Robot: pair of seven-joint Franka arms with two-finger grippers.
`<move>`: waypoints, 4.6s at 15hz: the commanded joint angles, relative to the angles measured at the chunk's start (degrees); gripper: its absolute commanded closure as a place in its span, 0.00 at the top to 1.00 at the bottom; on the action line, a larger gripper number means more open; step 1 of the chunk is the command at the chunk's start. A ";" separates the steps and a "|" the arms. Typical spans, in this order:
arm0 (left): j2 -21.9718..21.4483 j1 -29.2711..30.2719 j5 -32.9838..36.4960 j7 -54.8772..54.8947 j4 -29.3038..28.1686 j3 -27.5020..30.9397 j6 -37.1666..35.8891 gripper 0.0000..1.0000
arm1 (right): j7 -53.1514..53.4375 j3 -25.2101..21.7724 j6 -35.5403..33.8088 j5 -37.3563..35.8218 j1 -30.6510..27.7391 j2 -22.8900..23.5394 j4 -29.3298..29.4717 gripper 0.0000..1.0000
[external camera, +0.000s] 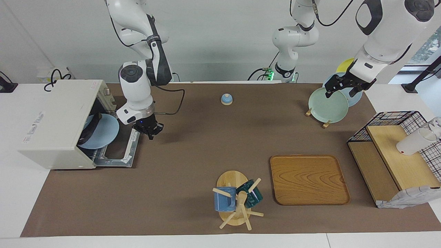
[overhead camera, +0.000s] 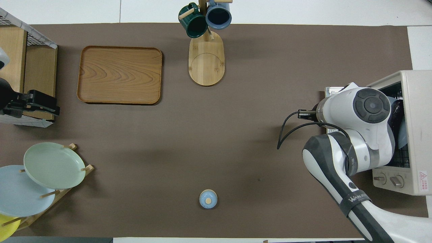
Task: Put eggplant into oven
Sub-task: 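Carry the plate with the eggplant into the open oven with the right gripper, then open the right gripper and withdraw it from the oven, then push the oven door shut with the right gripper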
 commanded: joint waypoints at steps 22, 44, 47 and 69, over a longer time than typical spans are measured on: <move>-0.56 0.69 0.51 0.51 -0.12 -0.41 0.27 1.00 | -11.49 -0.45 -12.56 -23.21 -9.14 -0.82 6.80 0.00; -0.56 0.69 0.59 0.51 -0.12 -0.41 0.27 1.00 | -23.83 0.26 -35.93 4.92 -10.39 -6.36 24.38 1.00; -0.56 0.69 0.59 0.51 -0.12 -0.41 0.27 1.00 | -19.36 0.26 -39.27 4.92 -8.46 -6.98 26.12 1.00; -0.56 0.69 0.59 0.51 -0.12 -0.41 0.27 1.00 | -14.78 0.17 -44.73 4.13 -7.57 -6.72 29.21 1.00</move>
